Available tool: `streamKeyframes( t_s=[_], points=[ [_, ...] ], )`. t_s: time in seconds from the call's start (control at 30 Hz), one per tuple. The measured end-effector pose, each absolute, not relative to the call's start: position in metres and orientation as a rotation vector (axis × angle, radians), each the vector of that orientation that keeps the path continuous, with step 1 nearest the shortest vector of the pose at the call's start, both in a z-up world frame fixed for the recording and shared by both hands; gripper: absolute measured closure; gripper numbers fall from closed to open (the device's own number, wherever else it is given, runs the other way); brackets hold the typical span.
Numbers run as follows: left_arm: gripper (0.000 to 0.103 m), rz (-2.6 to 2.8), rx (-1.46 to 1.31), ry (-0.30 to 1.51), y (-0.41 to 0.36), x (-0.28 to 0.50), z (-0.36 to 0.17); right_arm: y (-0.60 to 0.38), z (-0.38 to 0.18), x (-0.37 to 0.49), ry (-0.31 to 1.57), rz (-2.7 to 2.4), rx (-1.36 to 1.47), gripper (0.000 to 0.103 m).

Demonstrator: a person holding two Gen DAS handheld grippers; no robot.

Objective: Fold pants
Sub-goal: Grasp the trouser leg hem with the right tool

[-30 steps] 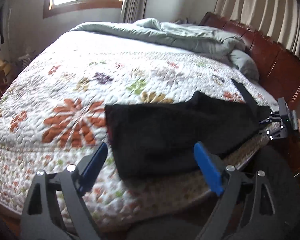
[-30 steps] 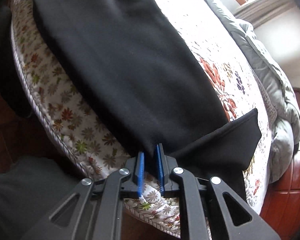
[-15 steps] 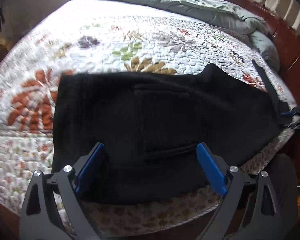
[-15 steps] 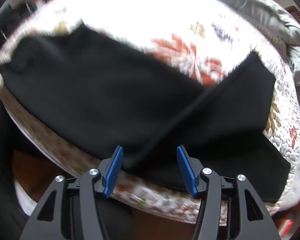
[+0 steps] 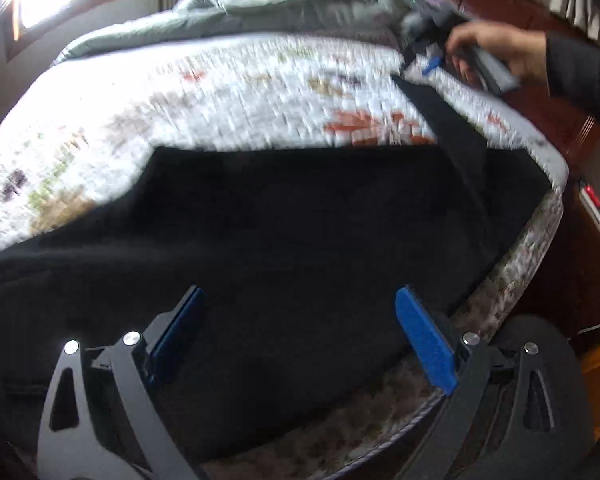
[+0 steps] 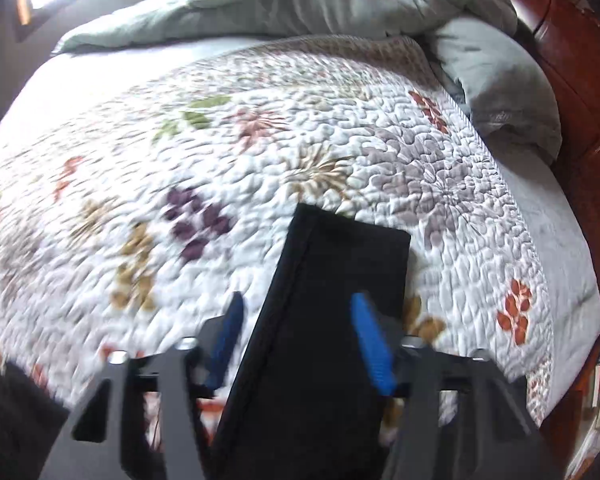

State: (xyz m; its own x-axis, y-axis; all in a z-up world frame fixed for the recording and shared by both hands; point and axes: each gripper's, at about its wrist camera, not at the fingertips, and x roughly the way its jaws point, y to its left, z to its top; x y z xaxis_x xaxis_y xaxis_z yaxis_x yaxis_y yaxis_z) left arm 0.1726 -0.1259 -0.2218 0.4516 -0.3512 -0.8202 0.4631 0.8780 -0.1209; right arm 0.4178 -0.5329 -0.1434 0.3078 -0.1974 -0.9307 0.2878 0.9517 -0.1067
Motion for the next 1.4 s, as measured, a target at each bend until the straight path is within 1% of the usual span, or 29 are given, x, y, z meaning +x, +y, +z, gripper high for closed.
streamKeyframes(
  t_s=[0.07,0.13,0.3,0.37,0.4,0.43,0.47,0.5,0.53,0.57,0.67,0.87,1.03,1.1,1.23,1.4],
  points=[
    [0.008,-0.509,0.145,1.004,-0.133,0.171,-0.237,-0.547,-0.159,0.439,1.249,-0.374,0.113,0.058],
    [0.006,-0.51,0.177,0.96,-0.133,0.165,-0.243,-0.554,-0.171,0.448,1.264,-0.404,0.123,0.057],
    [0.003,-0.508,0.168,0.943,-0.132,0.163,-0.249,-0.553,-0.195,0.466,1.301,-0.448,0.078,0.043],
    [0.003,-0.509,0.166,0.942,-0.131,0.163,-0.249,-0.553,-0.205,0.468,1.323,-0.473,0.059,0.043],
    [0.003,-0.511,0.163,0.942,-0.132,0.163,-0.25,-0.554,-0.209,0.467,1.331,-0.481,0.054,0.045],
    [0.003,-0.512,0.164,0.943,-0.132,0.163,-0.25,-0.556,-0.212,0.466,1.33,-0.482,0.055,0.052],
    [0.003,-0.512,0.165,0.943,-0.13,0.163,-0.248,-0.558,-0.211,0.465,1.326,-0.486,0.053,0.061],
    [0.003,-0.511,0.165,0.945,-0.129,0.163,-0.248,-0.56,-0.209,0.463,1.322,-0.482,0.059,0.067],
    [0.003,-0.51,0.165,0.947,-0.13,0.163,-0.247,-0.561,-0.206,0.463,1.318,-0.474,0.067,0.08],
    [0.003,-0.509,0.165,0.951,-0.13,0.164,-0.247,-0.562,-0.2,0.46,1.308,-0.455,0.075,0.087],
    [0.003,-0.503,0.162,0.958,-0.131,0.166,-0.247,-0.566,-0.174,0.449,1.263,-0.423,0.095,0.094],
    [0.003,-0.493,0.156,0.944,-0.13,0.162,-0.246,-0.599,-0.104,0.396,1.131,-0.364,0.233,0.096],
    [0.003,-0.487,0.14,0.934,-0.128,0.16,-0.245,-0.64,-0.041,0.301,0.912,-0.306,0.36,0.096],
    [0.003,-0.483,0.141,0.932,-0.128,0.159,-0.245,-0.66,-0.03,0.261,0.831,-0.299,0.413,0.096],
    [0.003,-0.475,0.137,0.933,-0.127,0.158,-0.245,-0.698,-0.041,0.199,0.754,-0.299,0.506,0.096],
    [0.003,-0.46,0.128,0.931,-0.128,0.157,-0.245,-0.738,-0.092,0.136,0.722,-0.318,0.651,0.096]
  ],
)
